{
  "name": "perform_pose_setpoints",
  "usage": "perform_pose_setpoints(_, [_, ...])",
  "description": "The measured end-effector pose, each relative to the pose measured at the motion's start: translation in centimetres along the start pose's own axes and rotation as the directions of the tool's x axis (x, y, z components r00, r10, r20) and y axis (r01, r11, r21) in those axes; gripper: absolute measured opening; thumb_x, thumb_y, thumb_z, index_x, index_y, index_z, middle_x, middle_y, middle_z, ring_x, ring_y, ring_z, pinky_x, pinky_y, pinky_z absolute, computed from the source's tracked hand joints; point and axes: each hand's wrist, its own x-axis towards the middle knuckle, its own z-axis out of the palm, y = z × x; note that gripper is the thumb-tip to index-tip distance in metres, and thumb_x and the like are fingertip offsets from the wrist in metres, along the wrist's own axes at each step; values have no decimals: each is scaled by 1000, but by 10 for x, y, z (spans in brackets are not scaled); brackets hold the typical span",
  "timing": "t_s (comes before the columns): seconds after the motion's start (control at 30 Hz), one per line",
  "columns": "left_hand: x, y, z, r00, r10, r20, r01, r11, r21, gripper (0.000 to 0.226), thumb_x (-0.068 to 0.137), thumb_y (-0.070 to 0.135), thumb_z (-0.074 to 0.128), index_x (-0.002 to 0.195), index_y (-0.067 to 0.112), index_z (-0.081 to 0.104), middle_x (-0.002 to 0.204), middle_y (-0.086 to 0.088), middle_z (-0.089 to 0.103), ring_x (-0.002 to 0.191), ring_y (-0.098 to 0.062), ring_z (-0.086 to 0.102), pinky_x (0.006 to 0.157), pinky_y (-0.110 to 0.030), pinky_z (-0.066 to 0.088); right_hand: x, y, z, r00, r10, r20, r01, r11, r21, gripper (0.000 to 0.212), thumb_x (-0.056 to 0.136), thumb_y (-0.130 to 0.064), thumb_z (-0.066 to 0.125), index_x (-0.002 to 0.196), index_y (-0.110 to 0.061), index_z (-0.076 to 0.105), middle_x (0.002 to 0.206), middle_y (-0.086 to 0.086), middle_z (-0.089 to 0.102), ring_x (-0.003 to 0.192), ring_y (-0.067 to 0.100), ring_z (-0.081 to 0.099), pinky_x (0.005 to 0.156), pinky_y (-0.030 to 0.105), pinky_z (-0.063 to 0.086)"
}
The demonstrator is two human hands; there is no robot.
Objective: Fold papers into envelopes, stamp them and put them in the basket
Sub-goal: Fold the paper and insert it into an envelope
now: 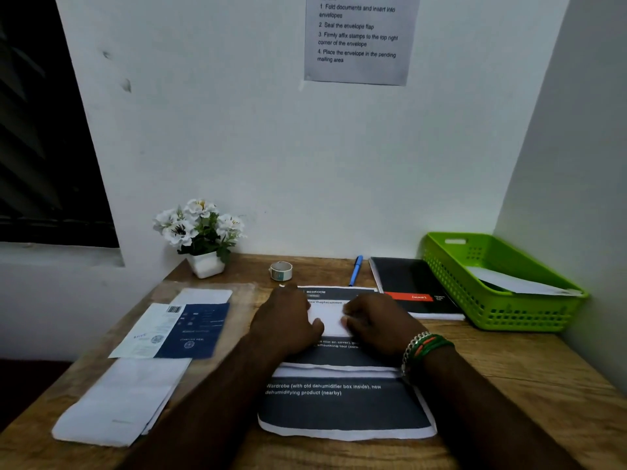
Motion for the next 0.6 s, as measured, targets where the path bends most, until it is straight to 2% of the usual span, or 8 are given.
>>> perform_pose_setpoints(0.07, [0,0,-3,999,-36,-11,36,999,-6,29,86,49,66,93,21,60,114,-6,61,113,-22,59,88,-32,50,-1,7,-7,998,55,-1,-55,998,4,27,94,-38,63,76,-19,71,80,-1,71,81,16,67,76,32,52])
perform_pose_setpoints(0.1, [1,-1,-4,998,-54,-14,54,999,-8,30,83,51,67,89,22,59,110,-5,62,110,-21,60,85,-31,50,-2,11,-11,997,78,-9,-78,997,11,25,93,-37,65,76,-21,73,80,-2,72,80,15,67,76,29,51])
perform_pose_setpoints(0.23, [3,-5,-4,995,-99,-13,99,995,13,38,79,57,68,88,20,62,93,1,52,103,-18,61,76,-27,45,-5,19,-19,989,125,-80,-128,991,-33,18,89,-30,70,90,-17,82,92,4,78,90,18,70,78,24,50])
perform_pose_setpoints(0.33, [4,-6,-4,995,-95,8,95,995,6,37,79,57,68,85,23,56,98,0,54,107,-19,59,81,-30,48,-2,19,-14,986,111,-124,-116,993,-32,22,87,-37,70,95,-20,79,99,0,76,100,19,67,84,29,52])
perform_pose_setpoints(0.4, [5,-7,-2,996,-80,48,80,997,-8,42,81,56,67,104,22,62,117,-4,57,118,-20,56,93,-32,50,0,19,-8,990,87,-113,-91,995,-30,29,87,-45,70,105,-24,75,110,-2,70,107,17,63,87,28,49])
perform_pose_setpoints(0.47, [6,-11,-1,997,-49,67,51,999,-18,59,82,58,65,130,23,61,135,-3,55,129,-21,50,104,-34,47,2,19,-5,996,48,-76,-54,996,-77,33,89,-49,68,115,-27,70,117,-1,62,111,18,58,91,29,46])
perform_pose_setpoints(0.6, [7,-14,-1,994,-41,99,41,999,2,71,86,60,62,147,27,51,150,-5,44,142,-23,38,115,-39,40,7,22,-4,999,20,-45,-23,997,-68,33,89,-47,69,118,-30,69,106,-6,55,108,18,56,91,32,47])
